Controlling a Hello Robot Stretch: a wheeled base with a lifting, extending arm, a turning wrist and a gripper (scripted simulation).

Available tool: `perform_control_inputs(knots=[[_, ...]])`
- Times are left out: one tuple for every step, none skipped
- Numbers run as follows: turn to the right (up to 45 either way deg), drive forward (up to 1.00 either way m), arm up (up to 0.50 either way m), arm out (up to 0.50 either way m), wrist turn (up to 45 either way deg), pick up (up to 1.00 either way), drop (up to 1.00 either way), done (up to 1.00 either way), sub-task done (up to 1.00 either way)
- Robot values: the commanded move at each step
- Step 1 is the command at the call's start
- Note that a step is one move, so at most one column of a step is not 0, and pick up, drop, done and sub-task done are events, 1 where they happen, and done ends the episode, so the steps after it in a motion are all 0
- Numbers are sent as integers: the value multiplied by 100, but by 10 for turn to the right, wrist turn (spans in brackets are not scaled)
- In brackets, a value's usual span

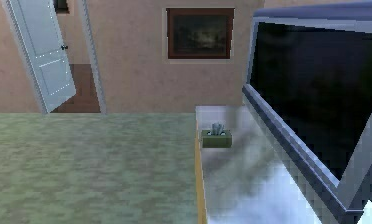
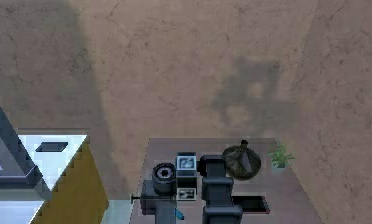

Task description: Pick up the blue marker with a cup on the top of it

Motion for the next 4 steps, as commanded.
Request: perform_control_inputs(knots=[[0,0,0,0,450,0,0,0,0],[0,0,0,0,450,0,0,0,0],[0,0,0,0,450,0,0,0,0],[0,0,0,0,450,0,0,0,0]])
